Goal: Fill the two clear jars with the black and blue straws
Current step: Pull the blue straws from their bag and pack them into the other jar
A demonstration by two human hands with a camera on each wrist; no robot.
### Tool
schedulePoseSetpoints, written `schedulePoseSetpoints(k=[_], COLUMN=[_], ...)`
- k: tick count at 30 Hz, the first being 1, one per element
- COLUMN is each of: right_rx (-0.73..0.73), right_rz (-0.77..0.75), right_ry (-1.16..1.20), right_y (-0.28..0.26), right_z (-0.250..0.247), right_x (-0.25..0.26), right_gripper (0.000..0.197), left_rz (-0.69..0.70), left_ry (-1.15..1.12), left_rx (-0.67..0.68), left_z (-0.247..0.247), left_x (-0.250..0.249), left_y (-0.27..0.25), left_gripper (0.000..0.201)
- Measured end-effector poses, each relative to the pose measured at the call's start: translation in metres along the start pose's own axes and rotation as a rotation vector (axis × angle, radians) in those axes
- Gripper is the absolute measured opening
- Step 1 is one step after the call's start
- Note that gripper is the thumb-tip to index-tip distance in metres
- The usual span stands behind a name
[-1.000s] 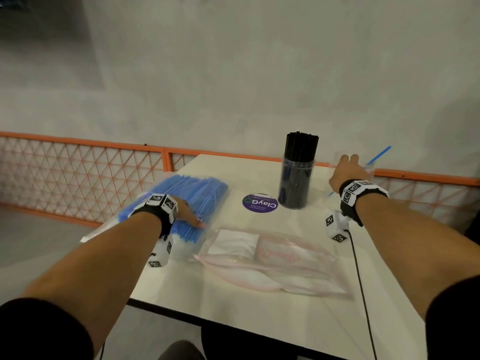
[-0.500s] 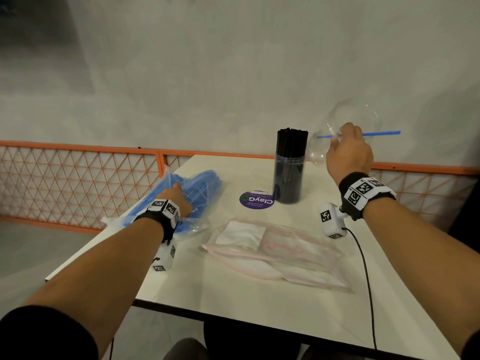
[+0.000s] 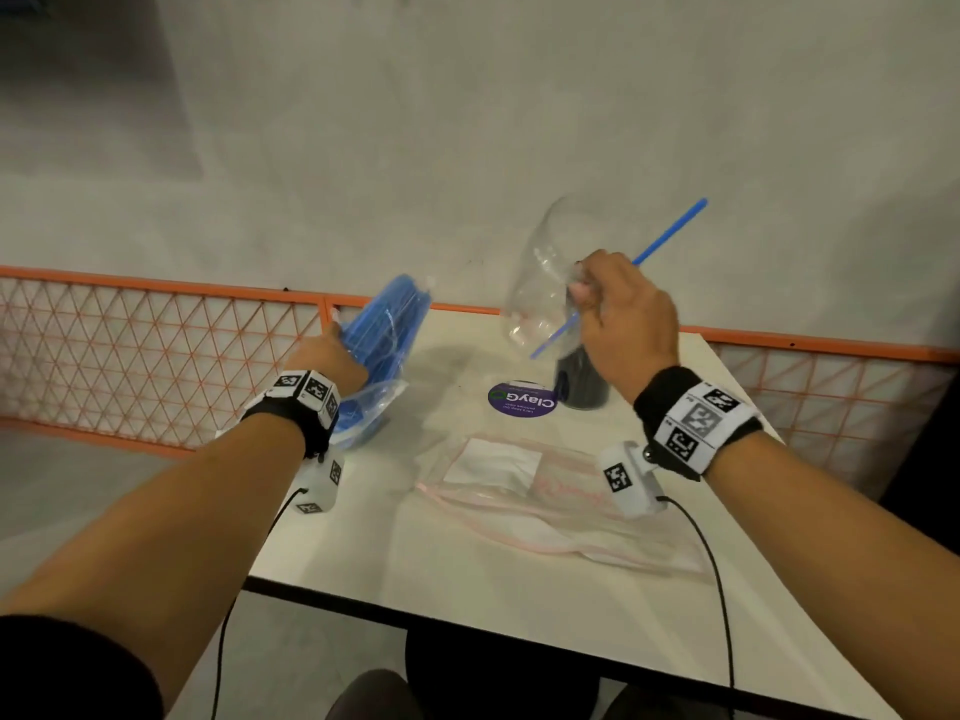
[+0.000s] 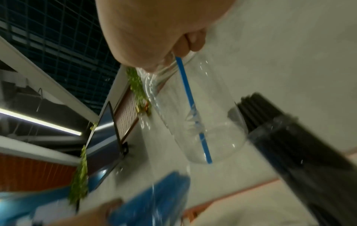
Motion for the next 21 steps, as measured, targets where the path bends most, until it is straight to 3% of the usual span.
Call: schedulePoseSetpoints(k=[5,10,18,21], right_rx=[0.295,0.475,0.529,0.337], right_rz=[0.030,0.066,0.085,0.104], right_ry=[0.006,-0.048,-0.014,0.082], right_y=[-0.017,-0.029,-0.026,-0.019], right_z=[0.072,0.118,0.128,0.100], right_x=[0.008,-0.003,-0.007,-0.003], right_gripper=[0.007,0.011,0.040,0.039], left_rz=[0.051,0.151,0.465,0.578], left_ry=[-0.068,-0.198,-0.530,-0.673], left_rx=[-0.154,-0.320,-0.591,-0.602], left_z=[-0.032,-0.064,-0.136,-0.158], left_x=[-0.006,-0.024,-0.097,-0.128], left_y=[0.010,0.012,-0.016,-0.025], left_gripper=[0.050,0.051,0.055,0.059])
Point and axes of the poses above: each hand's wrist, its own y-axis towards the middle knuckle, its own z-axis out of the palm, x = y × z, the point moved 6 cm from there along y, towards the middle knuckle, and after that the axes turned 4 degrees about -x, right-handed, at the moved point
